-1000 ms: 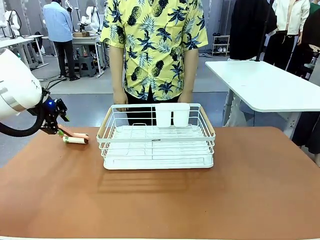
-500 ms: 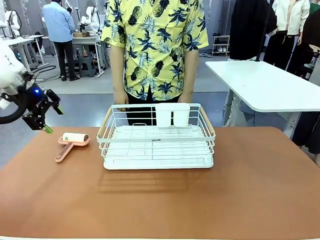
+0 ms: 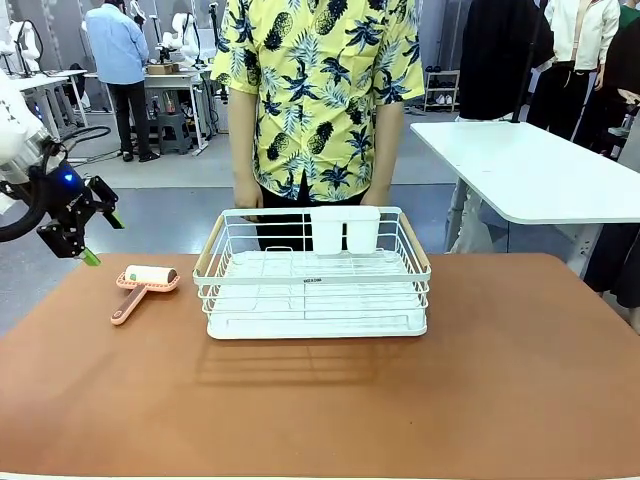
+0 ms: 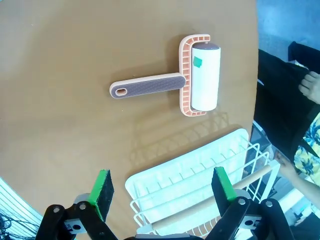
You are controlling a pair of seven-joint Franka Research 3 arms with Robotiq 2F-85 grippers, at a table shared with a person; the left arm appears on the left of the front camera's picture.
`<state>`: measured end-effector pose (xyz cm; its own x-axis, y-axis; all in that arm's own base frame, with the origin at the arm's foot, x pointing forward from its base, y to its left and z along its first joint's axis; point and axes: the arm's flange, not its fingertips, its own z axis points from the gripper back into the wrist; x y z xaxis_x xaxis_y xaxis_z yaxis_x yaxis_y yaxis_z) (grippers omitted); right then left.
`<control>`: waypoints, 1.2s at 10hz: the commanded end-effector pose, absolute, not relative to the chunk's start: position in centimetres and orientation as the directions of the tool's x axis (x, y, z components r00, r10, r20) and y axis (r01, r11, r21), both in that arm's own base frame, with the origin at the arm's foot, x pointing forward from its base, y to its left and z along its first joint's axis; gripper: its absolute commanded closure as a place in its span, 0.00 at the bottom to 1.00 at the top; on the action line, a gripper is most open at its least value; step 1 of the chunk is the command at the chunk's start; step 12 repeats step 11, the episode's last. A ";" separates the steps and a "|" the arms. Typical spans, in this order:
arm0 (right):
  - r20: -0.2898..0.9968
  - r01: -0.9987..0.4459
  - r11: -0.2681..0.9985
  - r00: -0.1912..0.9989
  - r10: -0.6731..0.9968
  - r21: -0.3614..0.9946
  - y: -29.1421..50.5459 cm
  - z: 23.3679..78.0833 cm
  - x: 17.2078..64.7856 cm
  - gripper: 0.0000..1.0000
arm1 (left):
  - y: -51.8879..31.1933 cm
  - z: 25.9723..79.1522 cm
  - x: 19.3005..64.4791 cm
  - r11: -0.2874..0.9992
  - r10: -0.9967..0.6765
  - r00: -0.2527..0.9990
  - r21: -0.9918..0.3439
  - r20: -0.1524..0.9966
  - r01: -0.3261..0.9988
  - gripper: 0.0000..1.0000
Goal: Clean the table.
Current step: Place the Lint Roller down when the Dish drying rack is positioned in the middle of the table.
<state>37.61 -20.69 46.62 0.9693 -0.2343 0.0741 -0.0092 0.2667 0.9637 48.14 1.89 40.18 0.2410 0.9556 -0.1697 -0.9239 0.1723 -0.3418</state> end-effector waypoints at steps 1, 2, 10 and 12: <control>0.085 -0.023 0.259 0.969 -0.232 0.966 -20.6 46.9 37.5 0.00 | 2.0 40.1 48.3 0.162 0.958 0.234 -0.359 -0.166 -0.919 0.00; 0.085 -0.023 0.259 0.969 -0.232 0.966 -20.6 46.9 37.5 0.00 | 2.0 40.1 48.3 0.162 0.958 0.234 -0.359 -0.166 -0.919 0.00; 0.085 -0.023 0.259 0.969 -0.232 0.966 -20.6 46.9 37.5 0.00 | 2.0 40.1 48.3 0.162 0.958 0.234 -0.359 -0.166 -0.919 0.00; 0.085 -0.023 0.259 0.969 -0.232 0.966 -20.6 46.9 37.5 0.00 | 2.0 40.1 48.3 0.162 0.958 0.234 -0.359 -0.166 -0.919 0.00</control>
